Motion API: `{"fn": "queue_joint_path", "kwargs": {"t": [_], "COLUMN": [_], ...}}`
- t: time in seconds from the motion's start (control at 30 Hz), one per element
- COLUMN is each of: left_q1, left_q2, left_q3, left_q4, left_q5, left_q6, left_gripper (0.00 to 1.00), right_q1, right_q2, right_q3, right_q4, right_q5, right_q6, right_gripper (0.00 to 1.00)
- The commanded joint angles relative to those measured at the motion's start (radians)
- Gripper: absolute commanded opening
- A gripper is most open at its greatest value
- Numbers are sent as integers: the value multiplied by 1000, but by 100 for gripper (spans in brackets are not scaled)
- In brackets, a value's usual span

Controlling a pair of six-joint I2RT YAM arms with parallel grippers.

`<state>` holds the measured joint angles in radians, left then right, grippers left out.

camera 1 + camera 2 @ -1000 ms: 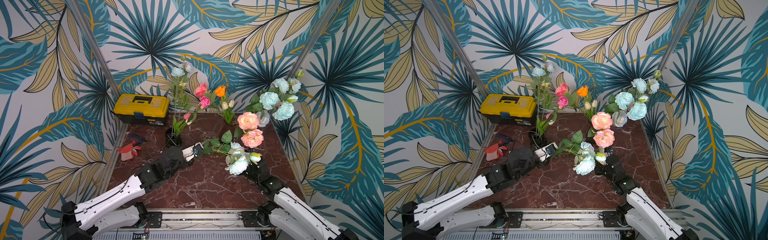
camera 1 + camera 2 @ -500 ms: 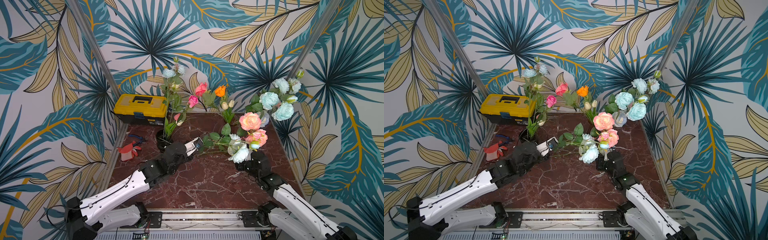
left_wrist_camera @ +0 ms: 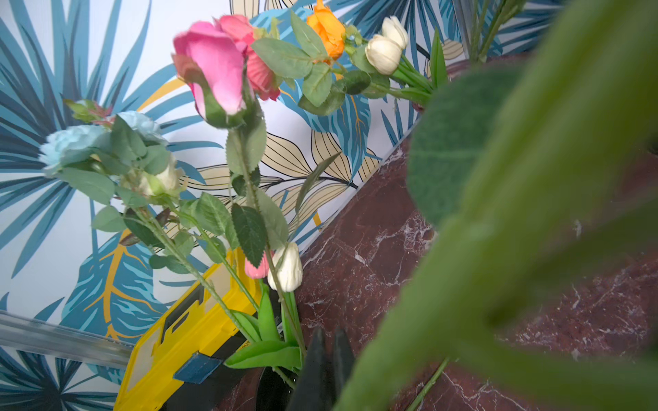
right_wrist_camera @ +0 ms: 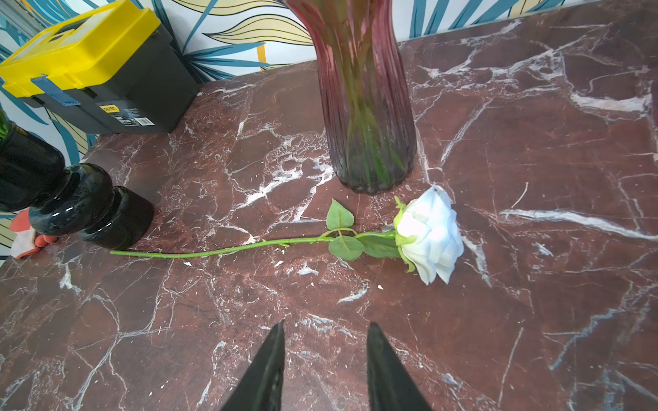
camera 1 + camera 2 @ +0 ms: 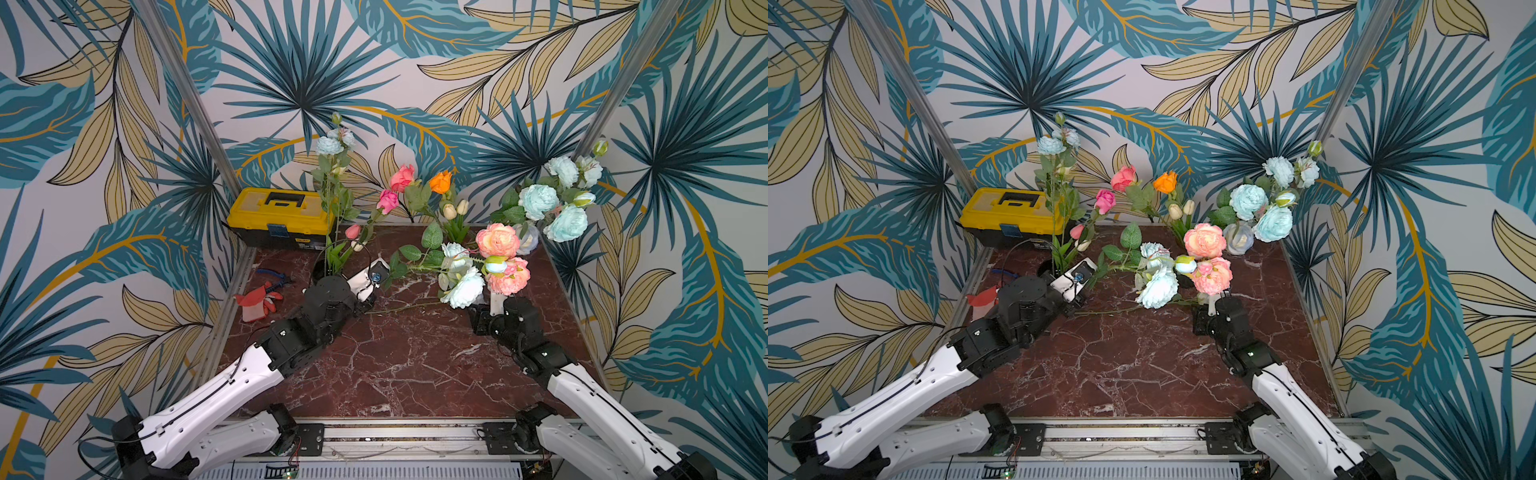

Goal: Pick out blue flowers from the vase
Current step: Place the flower at the center of the board.

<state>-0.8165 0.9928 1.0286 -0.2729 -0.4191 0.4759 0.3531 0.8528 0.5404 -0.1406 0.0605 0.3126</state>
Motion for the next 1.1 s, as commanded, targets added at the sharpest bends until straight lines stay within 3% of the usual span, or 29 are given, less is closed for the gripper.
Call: {"fn": "queue_joint_path", "kwargs": {"t": [0.0, 0.33, 0.5, 0.73, 0.9, 1.07], "left_q1": [5, -3, -52, -202, -250, -254], "left_q2": [-32, -45, -40, 0, 84, 176], "left_q3": [79, 174, 253, 306, 240, 177], "left_q4": [44, 15, -169, -388, -451, -448], "left_q5": [29, 137, 123, 11, -20, 33], "left_q6": [5, 67, 87, 88, 21, -66], "left_gripper": [0, 0, 0, 0, 0, 0], "right_q1": [-3, -2, -3, -18, -141, -239], "right_q2": [-3, -1, -9, -21, -95, -169], "right_q3": [27, 49, 62, 50, -18, -65], "right_q4": [-27, -41, -68, -99, -90, -115], "right_q5": [23, 30, 25, -51, -163, -242], "right_q6": [-30, -50, -61, -24, 40, 64], "right_gripper": [38, 38, 38, 38, 39, 39]}}
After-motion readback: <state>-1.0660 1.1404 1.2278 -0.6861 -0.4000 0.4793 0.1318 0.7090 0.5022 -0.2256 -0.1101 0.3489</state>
